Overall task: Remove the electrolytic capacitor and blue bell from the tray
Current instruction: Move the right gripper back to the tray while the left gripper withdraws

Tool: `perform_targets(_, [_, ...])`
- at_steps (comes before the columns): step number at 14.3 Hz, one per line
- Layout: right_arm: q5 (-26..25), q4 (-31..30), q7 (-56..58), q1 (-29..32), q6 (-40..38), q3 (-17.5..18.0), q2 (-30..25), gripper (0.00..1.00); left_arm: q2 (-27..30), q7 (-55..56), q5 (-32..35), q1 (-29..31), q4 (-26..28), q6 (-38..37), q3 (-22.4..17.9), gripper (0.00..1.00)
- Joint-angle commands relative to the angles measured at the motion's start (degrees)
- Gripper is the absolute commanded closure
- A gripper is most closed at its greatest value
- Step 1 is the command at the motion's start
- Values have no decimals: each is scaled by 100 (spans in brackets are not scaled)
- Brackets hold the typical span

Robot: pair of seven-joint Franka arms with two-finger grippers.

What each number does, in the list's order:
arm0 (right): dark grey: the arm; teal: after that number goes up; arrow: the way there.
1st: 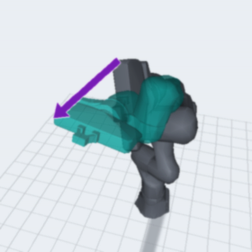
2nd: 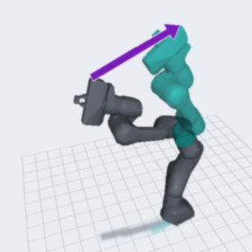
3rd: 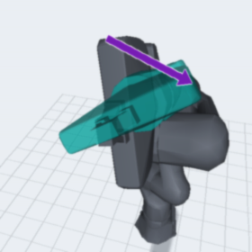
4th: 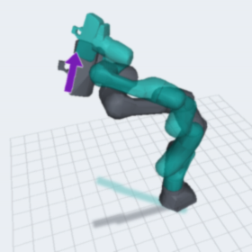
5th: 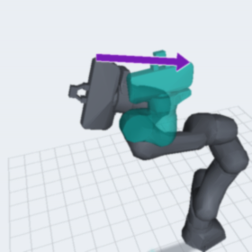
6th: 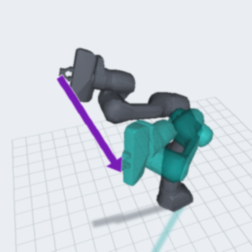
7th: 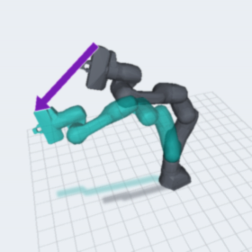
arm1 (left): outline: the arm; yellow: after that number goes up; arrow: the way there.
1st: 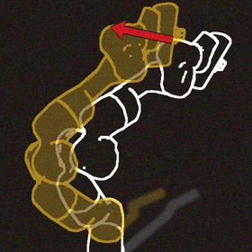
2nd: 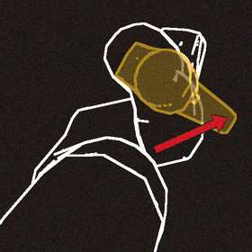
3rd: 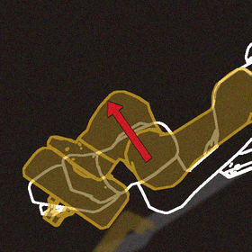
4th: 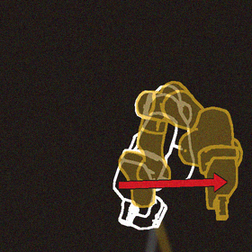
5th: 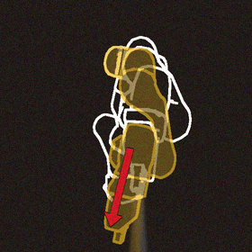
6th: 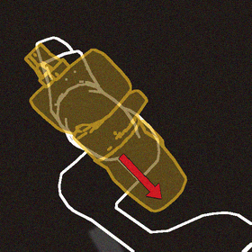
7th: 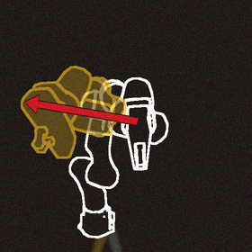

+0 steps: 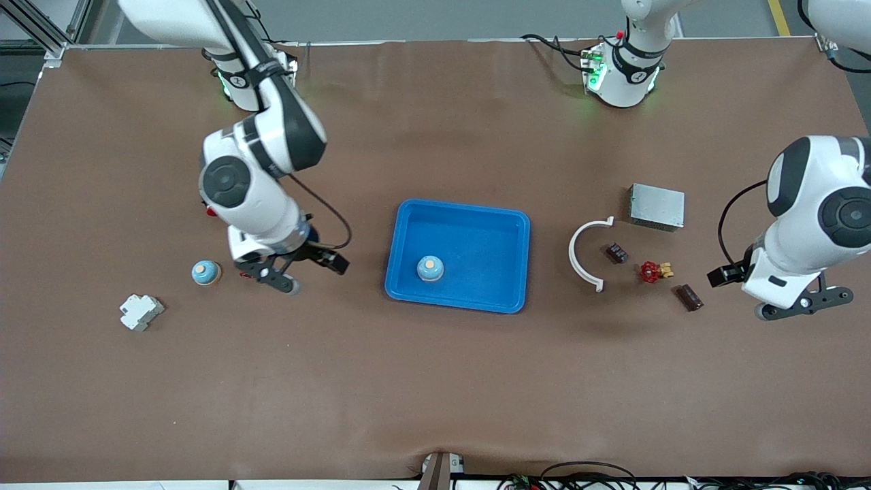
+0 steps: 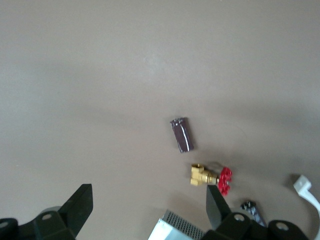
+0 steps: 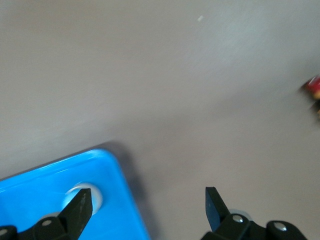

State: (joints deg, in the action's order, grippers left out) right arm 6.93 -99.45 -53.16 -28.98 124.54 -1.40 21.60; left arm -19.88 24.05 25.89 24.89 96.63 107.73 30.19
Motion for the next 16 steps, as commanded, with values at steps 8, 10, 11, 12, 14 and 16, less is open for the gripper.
perform_targets(8, [1, 1542, -2593, -1610, -52, -124, 1609, 0, 732, -1324, -997, 34, -1135, -1515, 93, 0])
perform_targets(10, [-209, 1648, -2804, -1672, -70, -115, 1812, 0, 906, -1455, -1286, 69, -1287, -1738, 67, 0])
perform_targets(11, [-236, 1649, -2875, -1672, -61, -115, 1865, 0, 1090, -1778, -1488, 52, -1278, -1730, 23, 0])
perform_targets(12, [-236, 1657, -2893, -1681, -44, -124, 1917, 0, 1222, -1981, -1551, -27, -1252, -1721, -4, 0])
perform_targets(14, [-236, 1701, -2893, -1690, -26, -124, 2040, 0, 1512, -2010, -1569, -578, -1138, -1764, -493, 0])
perform_targets(16, [-254, 1806, -2902, -1690, -17, -132, 2198, 0, 1881, -2010, -1805, -1176, -857, -1782, -1082, 0])
